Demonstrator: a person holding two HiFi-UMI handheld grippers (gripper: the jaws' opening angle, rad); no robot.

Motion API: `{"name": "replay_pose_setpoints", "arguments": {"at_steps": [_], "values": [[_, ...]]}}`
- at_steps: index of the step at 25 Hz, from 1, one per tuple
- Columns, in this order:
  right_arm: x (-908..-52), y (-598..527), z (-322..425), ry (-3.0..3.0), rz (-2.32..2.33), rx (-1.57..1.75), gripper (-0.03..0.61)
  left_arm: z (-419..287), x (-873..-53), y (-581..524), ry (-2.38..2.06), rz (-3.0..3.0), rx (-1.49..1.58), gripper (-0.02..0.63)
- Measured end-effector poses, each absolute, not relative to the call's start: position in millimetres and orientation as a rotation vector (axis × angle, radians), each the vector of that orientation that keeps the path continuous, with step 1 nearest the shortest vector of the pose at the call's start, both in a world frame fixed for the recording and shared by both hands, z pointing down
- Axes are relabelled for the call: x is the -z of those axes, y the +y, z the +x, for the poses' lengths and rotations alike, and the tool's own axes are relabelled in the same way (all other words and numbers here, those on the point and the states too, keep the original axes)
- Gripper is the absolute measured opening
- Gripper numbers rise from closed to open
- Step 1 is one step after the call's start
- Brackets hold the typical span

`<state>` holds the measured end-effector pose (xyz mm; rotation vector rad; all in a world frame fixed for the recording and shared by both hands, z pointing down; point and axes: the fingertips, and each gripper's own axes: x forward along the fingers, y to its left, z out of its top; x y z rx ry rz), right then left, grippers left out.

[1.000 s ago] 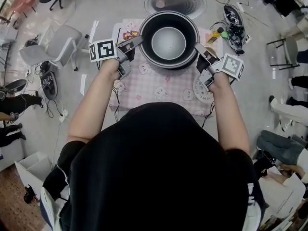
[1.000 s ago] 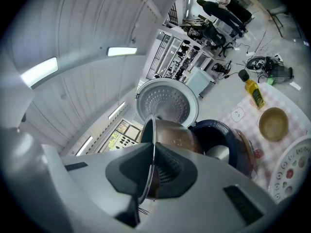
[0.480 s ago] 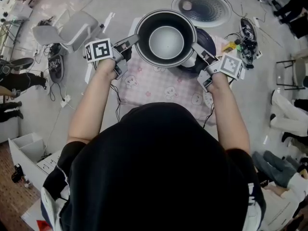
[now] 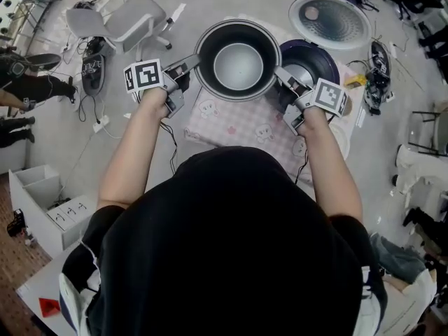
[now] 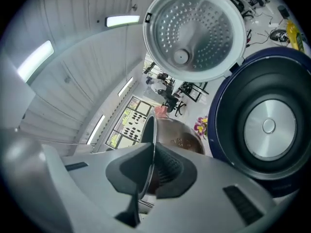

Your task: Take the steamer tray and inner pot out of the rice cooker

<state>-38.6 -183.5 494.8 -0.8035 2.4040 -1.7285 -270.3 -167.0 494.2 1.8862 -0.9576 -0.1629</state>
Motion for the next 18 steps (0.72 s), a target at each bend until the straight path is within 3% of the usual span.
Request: {"name": "replay_pose_setpoints", "arguments": {"at_steps": [18], "values": [[-586,-141,-107,2.307,-0.826,1.975,0.029,-335,-592,-128,-0.926,1.707,0.054,0.049]]}}
